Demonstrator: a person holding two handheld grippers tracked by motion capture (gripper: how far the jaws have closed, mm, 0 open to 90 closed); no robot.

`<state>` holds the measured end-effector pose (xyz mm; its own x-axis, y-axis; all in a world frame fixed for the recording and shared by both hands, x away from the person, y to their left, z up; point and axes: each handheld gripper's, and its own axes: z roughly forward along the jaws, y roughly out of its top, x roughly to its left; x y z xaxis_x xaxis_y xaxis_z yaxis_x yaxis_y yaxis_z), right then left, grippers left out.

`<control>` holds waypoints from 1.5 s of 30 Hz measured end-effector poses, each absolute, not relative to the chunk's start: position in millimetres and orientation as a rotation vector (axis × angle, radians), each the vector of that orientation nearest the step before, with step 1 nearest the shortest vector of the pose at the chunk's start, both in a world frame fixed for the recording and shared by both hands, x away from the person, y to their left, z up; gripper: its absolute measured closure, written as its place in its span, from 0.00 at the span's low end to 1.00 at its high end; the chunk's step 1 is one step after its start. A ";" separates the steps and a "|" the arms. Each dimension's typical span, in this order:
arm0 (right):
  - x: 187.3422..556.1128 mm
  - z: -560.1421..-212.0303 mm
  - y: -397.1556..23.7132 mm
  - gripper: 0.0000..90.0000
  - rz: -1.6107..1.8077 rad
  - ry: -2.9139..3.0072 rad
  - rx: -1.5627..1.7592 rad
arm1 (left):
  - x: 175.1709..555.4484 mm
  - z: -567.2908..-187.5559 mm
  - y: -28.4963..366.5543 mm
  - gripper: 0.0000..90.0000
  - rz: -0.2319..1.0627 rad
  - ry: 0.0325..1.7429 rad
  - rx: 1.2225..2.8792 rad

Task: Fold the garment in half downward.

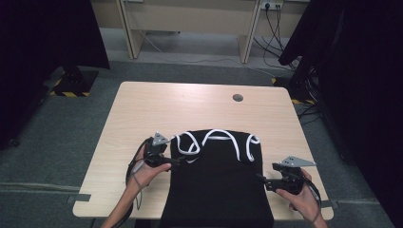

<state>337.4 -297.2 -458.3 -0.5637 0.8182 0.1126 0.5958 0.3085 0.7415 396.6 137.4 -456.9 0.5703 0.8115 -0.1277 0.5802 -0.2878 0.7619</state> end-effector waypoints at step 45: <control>446.8 -459.2 -263.3 0.20 1.066 2.287 1.359 | 470.9 -475.7 87.5 0.35 0.420 1.107 2.099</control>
